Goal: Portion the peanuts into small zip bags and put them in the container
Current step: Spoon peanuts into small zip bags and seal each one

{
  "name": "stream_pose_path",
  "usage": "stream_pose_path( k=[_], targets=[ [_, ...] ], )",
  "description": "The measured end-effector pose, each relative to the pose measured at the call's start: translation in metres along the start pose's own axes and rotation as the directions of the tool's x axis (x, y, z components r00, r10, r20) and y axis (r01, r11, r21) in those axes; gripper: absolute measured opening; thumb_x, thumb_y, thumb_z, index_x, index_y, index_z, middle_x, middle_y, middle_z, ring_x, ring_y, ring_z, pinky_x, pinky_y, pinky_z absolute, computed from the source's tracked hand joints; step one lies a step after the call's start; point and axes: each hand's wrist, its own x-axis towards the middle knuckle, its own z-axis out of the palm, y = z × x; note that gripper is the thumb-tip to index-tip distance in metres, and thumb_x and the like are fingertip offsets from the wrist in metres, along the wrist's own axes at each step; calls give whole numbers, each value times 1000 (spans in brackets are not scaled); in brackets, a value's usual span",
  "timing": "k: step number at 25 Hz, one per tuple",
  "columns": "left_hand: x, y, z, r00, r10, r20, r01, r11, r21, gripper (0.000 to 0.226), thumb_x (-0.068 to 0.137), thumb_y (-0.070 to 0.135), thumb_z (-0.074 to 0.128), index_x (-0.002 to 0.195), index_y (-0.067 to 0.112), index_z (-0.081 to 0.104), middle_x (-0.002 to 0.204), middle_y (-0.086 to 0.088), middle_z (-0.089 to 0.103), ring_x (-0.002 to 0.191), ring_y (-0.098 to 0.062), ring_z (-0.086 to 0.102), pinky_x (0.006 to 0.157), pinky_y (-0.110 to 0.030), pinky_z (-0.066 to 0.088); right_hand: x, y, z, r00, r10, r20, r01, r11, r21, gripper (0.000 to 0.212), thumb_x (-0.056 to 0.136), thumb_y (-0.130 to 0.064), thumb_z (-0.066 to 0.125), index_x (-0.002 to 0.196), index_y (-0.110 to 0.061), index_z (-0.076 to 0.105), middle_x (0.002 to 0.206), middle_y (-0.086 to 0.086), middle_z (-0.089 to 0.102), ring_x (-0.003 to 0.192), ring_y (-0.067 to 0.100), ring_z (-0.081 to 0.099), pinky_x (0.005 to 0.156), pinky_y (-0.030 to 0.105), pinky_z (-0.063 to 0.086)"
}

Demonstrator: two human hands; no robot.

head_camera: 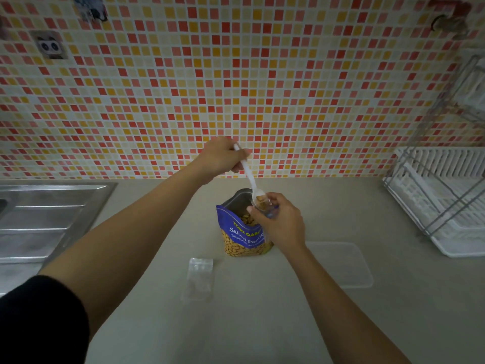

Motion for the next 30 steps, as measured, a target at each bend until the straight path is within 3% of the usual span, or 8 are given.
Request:
stream_pose_path(
  k=[3,5,11,17,21,25,28,30],
  targets=[
    [-8,34,3,977,206,57,-214,926,310,24,94,29,53,83,10,63,69,2,64,58,-5,60,49,-12,45,0,2,2,1000,11,-21,-11,1000,28,51,71,-53,71,112,-27,59,91,-15,57,82,7,56,62,19,37],
    [-9,41,-3,972,235,24,-228,908,351,23,94,29,52,83,12,62,68,3,63,57,-3,59,47,-9,42,0,4,3,1000,18,-10,-17,999,32,55,70,-55,71,116,-26,57,96,-13,60,86,9,58,68,23,41],
    [0,-14,-25,975,-121,-188,108,991,-76,25,95,25,50,99,5,62,78,-4,62,63,-10,56,54,-18,40,-2,5,0,998,60,-6,-59,992,113,57,70,-52,73,117,-23,57,97,-9,65,85,10,63,72,27,50],
    [-9,-78,27,992,-117,54,96,948,304,22,91,28,57,91,7,57,83,-5,59,80,-16,52,61,-20,38,0,-3,-21,989,118,-92,-86,951,296,52,70,-49,75,111,-21,59,93,-9,66,75,2,62,62,16,47],
    [-17,-79,30,997,31,-68,1,905,426,37,89,35,59,113,7,55,108,-6,54,93,-15,49,76,-25,39,8,-13,-33,989,99,-105,-59,942,330,56,71,-50,73,115,-18,59,100,-6,66,82,4,62,58,7,42],
    [-50,-66,38,947,308,-93,-274,924,266,27,91,22,55,115,10,60,105,-3,66,86,-8,57,76,-23,51,18,-22,-35,986,109,-126,-60,938,340,55,69,-53,74,111,-19,61,99,-6,67,85,6,62,62,10,41],
    [-66,-61,56,960,278,1,-277,955,103,42,81,35,69,116,13,62,95,6,69,86,-4,65,78,-7,50,23,-30,-32,988,104,-115,-57,934,353,52,68,-54,74,107,-22,61,97,-7,66,84,4,62,62,11,42],
    [-62,-61,66,966,255,-37,-253,966,51,40,80,29,71,116,11,64,96,1,73,85,-4,67,82,-11,52,26,-32,-32,990,97,-102,-54,931,360,54,67,-54,75,108,-22,60,97,-8,65,87,5,62,66,14,44]
  ],
)
